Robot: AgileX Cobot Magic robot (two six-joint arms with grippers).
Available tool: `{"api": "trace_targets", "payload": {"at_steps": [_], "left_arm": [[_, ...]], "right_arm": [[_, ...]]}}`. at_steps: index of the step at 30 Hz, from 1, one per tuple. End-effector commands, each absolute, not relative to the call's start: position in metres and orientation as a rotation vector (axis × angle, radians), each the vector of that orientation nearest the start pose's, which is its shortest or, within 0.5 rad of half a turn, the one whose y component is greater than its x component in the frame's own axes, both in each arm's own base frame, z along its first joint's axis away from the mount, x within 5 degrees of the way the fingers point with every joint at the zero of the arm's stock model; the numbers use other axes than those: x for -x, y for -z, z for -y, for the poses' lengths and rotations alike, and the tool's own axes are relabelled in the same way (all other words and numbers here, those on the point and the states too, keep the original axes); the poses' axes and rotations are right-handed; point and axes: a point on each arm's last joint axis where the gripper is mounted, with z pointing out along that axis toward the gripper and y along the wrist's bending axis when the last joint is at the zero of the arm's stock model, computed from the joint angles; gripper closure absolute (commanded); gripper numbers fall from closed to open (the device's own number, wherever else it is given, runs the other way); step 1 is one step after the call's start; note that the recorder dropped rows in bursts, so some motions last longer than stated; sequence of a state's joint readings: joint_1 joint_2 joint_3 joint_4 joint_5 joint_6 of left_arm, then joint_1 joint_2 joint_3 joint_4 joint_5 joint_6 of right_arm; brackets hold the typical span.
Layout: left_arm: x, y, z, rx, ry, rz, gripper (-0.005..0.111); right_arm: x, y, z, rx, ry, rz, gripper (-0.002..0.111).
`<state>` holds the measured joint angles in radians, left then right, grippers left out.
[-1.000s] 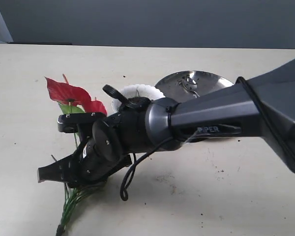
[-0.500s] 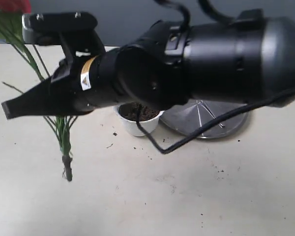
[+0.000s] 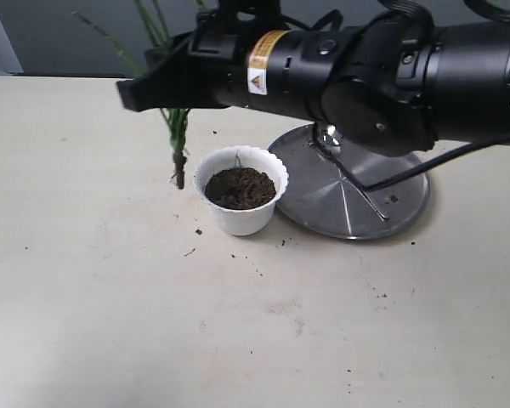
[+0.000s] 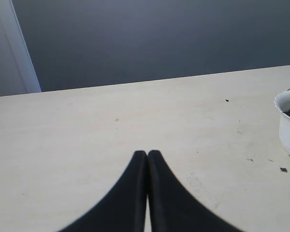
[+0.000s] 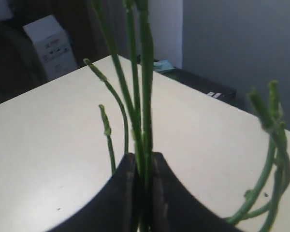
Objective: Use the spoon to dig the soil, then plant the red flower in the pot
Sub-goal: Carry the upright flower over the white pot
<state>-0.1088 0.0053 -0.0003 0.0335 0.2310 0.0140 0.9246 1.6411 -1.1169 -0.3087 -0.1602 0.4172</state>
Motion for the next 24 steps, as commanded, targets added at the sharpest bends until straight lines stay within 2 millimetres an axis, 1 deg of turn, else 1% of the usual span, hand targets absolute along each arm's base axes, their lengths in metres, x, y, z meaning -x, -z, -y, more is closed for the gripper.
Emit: {"api": "trace_targets", "payload": {"at_steps": [1, 7, 9, 11, 15, 17, 21, 24], "left_arm": [[-0.055, -0.192, 0.005, -0.130, 0.039, -1.710, 0.106], [-0.055, -0.192, 0.005, -0.130, 0.039, -1.710, 0.106], [-0.055, -0.192, 0.005, -0.130, 0.039, -1.710, 0.106], [-0.055, -0.192, 0.005, -0.130, 0.039, -1.710, 0.106], [-0.055, -0.192, 0.005, -0.130, 0.039, -1.710, 0.106], [-0.055, -0.192, 0.005, -0.130, 0.039, -1.710, 0.106], [-0.055, -0.192, 0.005, -0.130, 0.039, -1.710, 0.106], [-0.055, -0.192, 0.005, -0.130, 0.039, -1.710, 0.106]], "right_arm": [[-0.252, -0.297, -0.284, 0.729, -0.710, -1.686, 0.108], [-0.266, -0.297, -0.275, 0.809, -0.610, -1.597, 0.108], [-0.270, -0.296, -0.272, 0.792, -0.628, -1.552, 0.108], [-0.272, -0.288, -0.267, 0.765, -0.672, -1.499, 0.108], [-0.275, -0.262, -0.253, 0.727, -0.709, -1.460, 0.108], [-0.272, -0.247, -0.249, 0.727, -0.705, -1.468, 0.108], [-0.267, -0.230, -0.248, 0.742, -0.711, -1.393, 0.108], [-0.271, -0.219, -0.250, 0.717, -0.722, -1.407, 0.108]]}}
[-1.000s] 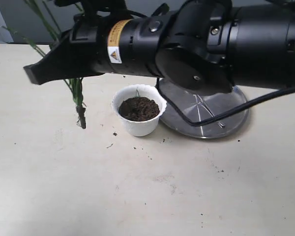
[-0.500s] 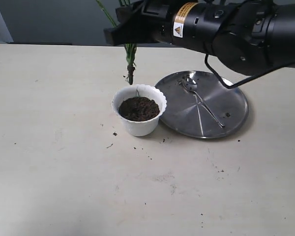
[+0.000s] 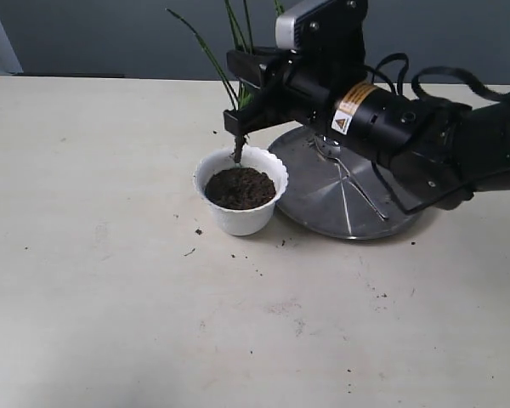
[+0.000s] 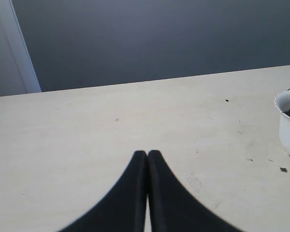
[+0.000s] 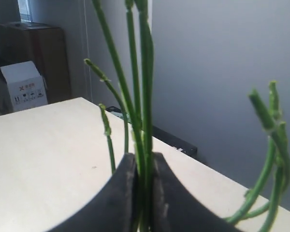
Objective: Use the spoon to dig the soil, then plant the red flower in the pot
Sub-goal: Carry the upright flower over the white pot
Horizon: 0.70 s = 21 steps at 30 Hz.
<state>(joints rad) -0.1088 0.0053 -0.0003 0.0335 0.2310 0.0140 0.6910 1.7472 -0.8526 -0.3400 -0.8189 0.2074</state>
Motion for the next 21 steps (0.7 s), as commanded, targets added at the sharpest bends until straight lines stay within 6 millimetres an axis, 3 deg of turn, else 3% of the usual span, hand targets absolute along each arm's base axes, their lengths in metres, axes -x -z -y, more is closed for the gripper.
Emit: {"api": "trace_targets", "payload": {"at_steps": [1, 8, 21], "left_arm": [[-0.055, -0.192, 0.005, -0.130, 0.039, -1.710, 0.106], [-0.055, -0.192, 0.005, -0.130, 0.039, -1.710, 0.106], [-0.055, -0.192, 0.005, -0.131, 0.038, -1.710, 0.106]], "right_arm": [[-0.272, -0.215, -0.250, 0.715, -0.721, -1.419, 0.108], [-0.277, -0.193, -0.252, 0.718, -0.705, -1.482, 0.108], [-0.277, -0.187, -0.252, 0.796, -0.617, -1.490, 0.108]]}}
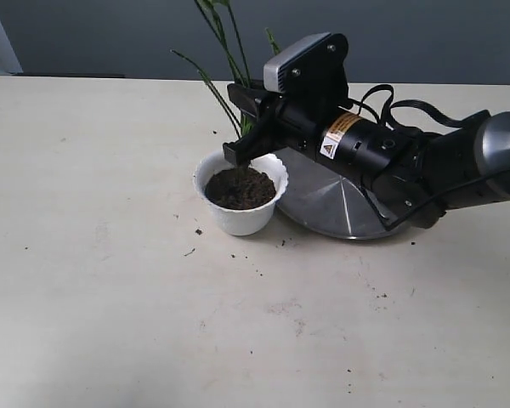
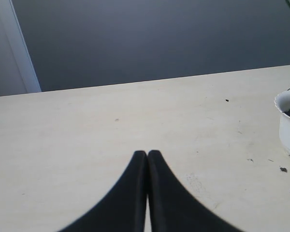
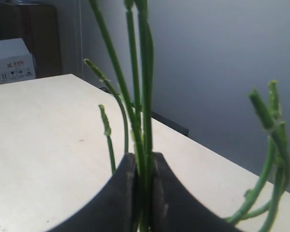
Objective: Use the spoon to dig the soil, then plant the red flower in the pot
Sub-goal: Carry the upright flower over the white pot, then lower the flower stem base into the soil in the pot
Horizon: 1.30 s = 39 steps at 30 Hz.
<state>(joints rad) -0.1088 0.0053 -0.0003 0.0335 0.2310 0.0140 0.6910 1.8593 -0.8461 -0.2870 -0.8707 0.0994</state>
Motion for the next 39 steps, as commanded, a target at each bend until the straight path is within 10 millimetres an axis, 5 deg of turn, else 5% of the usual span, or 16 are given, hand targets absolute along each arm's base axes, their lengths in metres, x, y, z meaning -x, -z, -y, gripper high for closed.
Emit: {"api": "trace_targets", "payload": {"at_steps": [1, 9, 20, 26, 39], "left_arm": [[-0.055, -0.192, 0.005, -0.131, 0.038, -1.710, 0.106], [-0.055, -0.192, 0.005, -0.131, 0.038, -1.710, 0.106], [-0.055, -0.192, 0.005, -0.131, 0.038, -1.710, 0.106], [-0.055, -0.192, 0.005, -0.131, 0.038, -1.710, 0.106], [-0.055, -0.192, 0.005, -0.131, 0.038, -1.710, 0.106]], "right_arm": [[-0.278, -0.186, -0.252, 0.796, -0.618, -1.490, 0.108], [-0.280, -0.164, -0.255, 0.799, -0.635, -1.507, 0.108], [-0.283, -0.163, -0.254, 0.743, -0.640, -1.501, 0.108], [-0.283, -0.137, -0.256, 0.773, -0.641, -1.557, 0.108], [-0.272, -0.117, -0.263, 0.808, -0.835, -1.707, 0.108]]}}
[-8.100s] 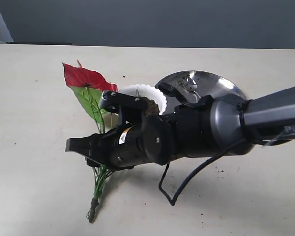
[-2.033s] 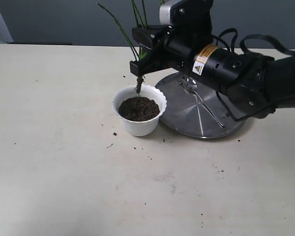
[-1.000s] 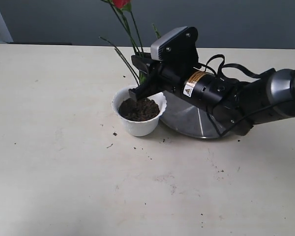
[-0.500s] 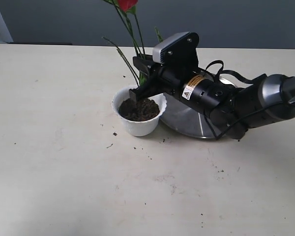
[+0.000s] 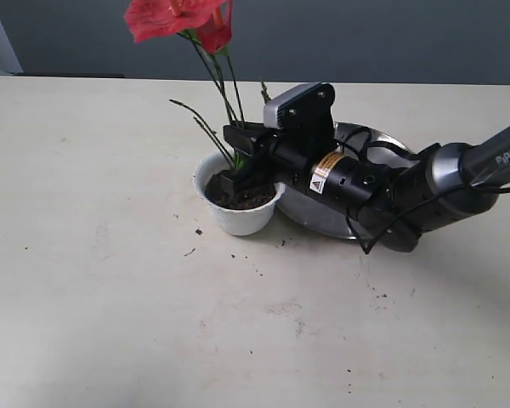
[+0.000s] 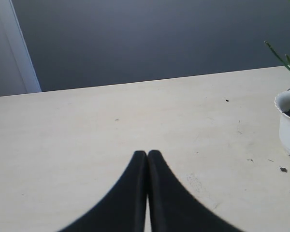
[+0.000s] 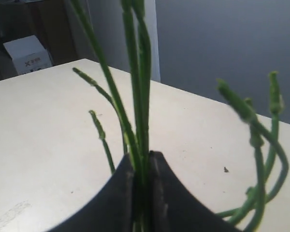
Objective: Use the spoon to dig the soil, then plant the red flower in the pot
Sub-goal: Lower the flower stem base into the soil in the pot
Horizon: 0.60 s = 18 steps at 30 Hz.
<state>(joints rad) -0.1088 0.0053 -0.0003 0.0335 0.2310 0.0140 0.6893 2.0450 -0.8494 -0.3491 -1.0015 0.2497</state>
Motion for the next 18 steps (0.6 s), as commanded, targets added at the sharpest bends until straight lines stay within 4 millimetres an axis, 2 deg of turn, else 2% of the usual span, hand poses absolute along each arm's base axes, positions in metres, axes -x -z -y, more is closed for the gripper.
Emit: {"api": "trace_targets", "payload": {"at_steps": [1, 6, 14, 18], "left_arm": [[-0.055, -0.192, 0.005, -0.131, 0.038, -1.710, 0.106], [-0.055, -0.192, 0.005, -0.131, 0.038, -1.710, 0.106], [-0.055, -0.192, 0.005, -0.131, 0.038, -1.710, 0.106], [-0.055, -0.192, 0.005, -0.131, 0.038, -1.710, 0.106]], "right_arm": [[-0.271, -0.116, -0.263, 0.821, -0.841, -1.722, 0.108], [-0.266, -0.113, -0.265, 0.869, -0.892, -1.747, 0.108], [-0.266, -0.104, -0.261, 0.879, -0.834, -1.857, 0.108], [-0.264, -0.103, -0.262, 0.891, -0.860, -1.878, 0.108]]}}
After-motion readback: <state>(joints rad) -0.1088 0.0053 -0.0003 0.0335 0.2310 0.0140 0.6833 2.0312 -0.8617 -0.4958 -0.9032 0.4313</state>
